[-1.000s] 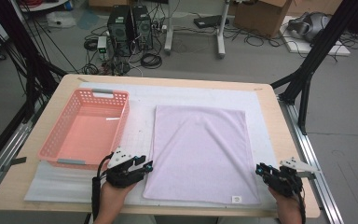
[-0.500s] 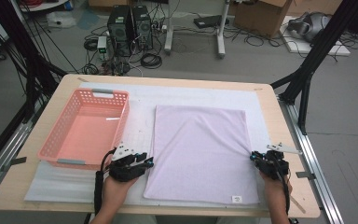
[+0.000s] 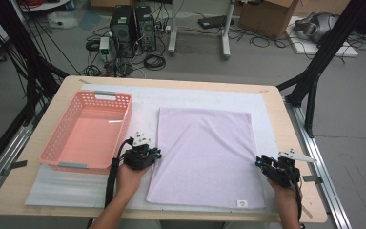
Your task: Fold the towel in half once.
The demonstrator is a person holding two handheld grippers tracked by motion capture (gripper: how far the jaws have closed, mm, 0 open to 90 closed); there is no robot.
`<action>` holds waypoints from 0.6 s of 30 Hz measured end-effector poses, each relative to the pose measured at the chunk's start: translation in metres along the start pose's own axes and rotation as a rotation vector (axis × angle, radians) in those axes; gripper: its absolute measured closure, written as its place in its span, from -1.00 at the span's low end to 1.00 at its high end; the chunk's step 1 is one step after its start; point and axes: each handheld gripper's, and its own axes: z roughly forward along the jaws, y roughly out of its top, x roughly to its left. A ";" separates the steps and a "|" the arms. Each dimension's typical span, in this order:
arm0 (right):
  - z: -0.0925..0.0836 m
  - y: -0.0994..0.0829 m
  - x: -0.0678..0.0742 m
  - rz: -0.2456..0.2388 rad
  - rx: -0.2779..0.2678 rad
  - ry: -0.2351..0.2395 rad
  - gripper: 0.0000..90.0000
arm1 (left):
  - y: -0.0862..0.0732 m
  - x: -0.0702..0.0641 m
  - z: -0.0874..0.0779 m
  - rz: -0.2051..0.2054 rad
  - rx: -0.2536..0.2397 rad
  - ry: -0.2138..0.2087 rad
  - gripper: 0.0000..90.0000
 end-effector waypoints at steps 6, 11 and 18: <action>0.009 0.009 -0.004 0.010 -0.005 -0.037 0.46 | -0.008 0.003 -0.013 -0.043 -0.034 0.053 0.84; 0.032 0.026 -0.002 -0.056 0.016 -0.046 0.67 | -0.017 0.010 -0.022 -0.078 -0.073 0.004 0.55; 0.050 0.033 -0.014 -0.030 0.092 -0.147 0.80 | -0.020 0.010 -0.029 -0.068 -0.159 -0.127 0.22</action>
